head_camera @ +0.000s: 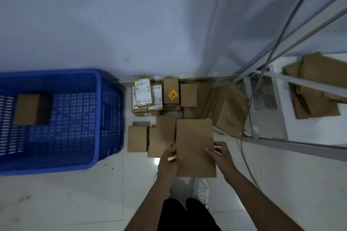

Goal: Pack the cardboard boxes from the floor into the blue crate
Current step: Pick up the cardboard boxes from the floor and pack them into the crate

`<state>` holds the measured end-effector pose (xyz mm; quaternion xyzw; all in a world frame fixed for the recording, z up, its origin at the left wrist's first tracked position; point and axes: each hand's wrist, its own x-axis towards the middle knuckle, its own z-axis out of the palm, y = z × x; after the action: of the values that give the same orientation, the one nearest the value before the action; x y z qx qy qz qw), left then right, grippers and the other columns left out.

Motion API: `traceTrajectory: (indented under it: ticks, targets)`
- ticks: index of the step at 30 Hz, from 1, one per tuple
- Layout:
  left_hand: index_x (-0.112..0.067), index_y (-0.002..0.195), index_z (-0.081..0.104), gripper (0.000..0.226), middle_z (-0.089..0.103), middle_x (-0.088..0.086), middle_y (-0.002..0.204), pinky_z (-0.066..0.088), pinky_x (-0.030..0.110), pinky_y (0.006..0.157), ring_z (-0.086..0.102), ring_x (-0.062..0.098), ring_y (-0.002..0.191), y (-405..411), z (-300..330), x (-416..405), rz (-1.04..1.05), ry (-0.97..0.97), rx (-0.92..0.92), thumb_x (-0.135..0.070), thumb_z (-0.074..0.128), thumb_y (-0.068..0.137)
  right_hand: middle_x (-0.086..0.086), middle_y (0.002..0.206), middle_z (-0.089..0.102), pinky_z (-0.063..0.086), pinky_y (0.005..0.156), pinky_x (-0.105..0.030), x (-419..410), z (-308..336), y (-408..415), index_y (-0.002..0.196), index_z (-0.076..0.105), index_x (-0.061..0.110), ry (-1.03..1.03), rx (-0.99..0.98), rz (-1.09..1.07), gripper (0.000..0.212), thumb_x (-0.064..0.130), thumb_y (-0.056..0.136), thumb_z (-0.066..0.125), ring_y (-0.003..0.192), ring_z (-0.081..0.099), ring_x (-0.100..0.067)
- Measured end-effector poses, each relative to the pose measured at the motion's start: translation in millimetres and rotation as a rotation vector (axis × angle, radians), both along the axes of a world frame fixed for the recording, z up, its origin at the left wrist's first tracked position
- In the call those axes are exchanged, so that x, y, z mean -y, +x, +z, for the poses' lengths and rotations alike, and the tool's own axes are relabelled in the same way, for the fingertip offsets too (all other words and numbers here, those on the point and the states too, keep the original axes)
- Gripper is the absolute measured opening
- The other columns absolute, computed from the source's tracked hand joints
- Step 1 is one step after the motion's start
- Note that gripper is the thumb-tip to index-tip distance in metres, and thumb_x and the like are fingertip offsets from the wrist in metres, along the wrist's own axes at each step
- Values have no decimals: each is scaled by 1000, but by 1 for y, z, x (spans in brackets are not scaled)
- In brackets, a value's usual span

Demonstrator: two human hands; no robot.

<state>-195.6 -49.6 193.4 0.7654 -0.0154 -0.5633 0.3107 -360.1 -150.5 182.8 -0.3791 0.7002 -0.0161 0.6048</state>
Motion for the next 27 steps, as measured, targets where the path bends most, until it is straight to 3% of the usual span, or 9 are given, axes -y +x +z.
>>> traceTrajectory:
  ticks: [3,6,9,11,13,16,19,23,27]
  targets:
    - [-9,111,60,27,64,6,111,53,14,68,63,12,88,5,61,-7,38,-41,35,-1,65,86,-8,116,56,51,72,-36,3,60,16,116,46,18,41,79,-11,35,20,89,67,97,58,-24]
    - [-9,111,59,27,61,4,106,52,12,56,63,18,91,17,116,-16,102,-85,37,3,61,87,-8,121,56,51,81,-41,4,110,34,118,47,22,18,136,8,36,18,89,67,102,58,-26]
    - [-13,105,59,28,61,-2,99,53,14,61,64,19,91,36,158,-29,158,-114,113,9,56,86,-2,124,52,49,87,-38,-4,152,60,132,44,25,-18,190,67,50,17,88,67,105,54,-21]
    - [-19,101,61,33,63,-3,105,55,24,73,65,24,98,53,182,-41,155,-129,159,9,55,85,0,124,52,48,88,-37,-13,178,82,139,40,28,-39,210,107,57,19,89,67,107,53,-20]
    - [-18,106,60,33,62,2,114,53,23,72,63,21,99,73,203,-56,166,-148,171,7,56,85,-3,127,52,49,92,-41,-25,198,107,142,38,28,-40,233,127,60,19,89,66,112,54,-24]
    - [-18,118,54,39,58,-3,114,46,16,63,59,16,98,113,224,-82,216,-162,189,3,59,85,-9,135,51,49,94,-46,-50,213,149,141,41,31,-61,275,141,59,19,89,66,113,55,-26]
    - [-17,123,58,43,61,2,116,49,23,78,58,20,104,163,227,-114,213,-168,196,2,59,85,-3,128,52,47,95,-44,-85,233,200,130,43,41,-64,313,110,52,16,90,63,106,54,-20]
    - [-17,112,63,41,66,11,116,51,37,90,61,28,111,244,229,-174,134,-240,219,10,59,82,-2,134,50,46,100,-44,-150,248,274,141,39,28,-79,286,79,55,19,92,62,114,53,-24]
    - [-5,128,55,45,58,4,119,46,27,82,56,23,110,334,246,-248,86,-236,237,2,64,85,-1,136,52,44,103,-52,-228,254,354,141,39,34,-125,261,133,55,28,91,62,119,52,-25]
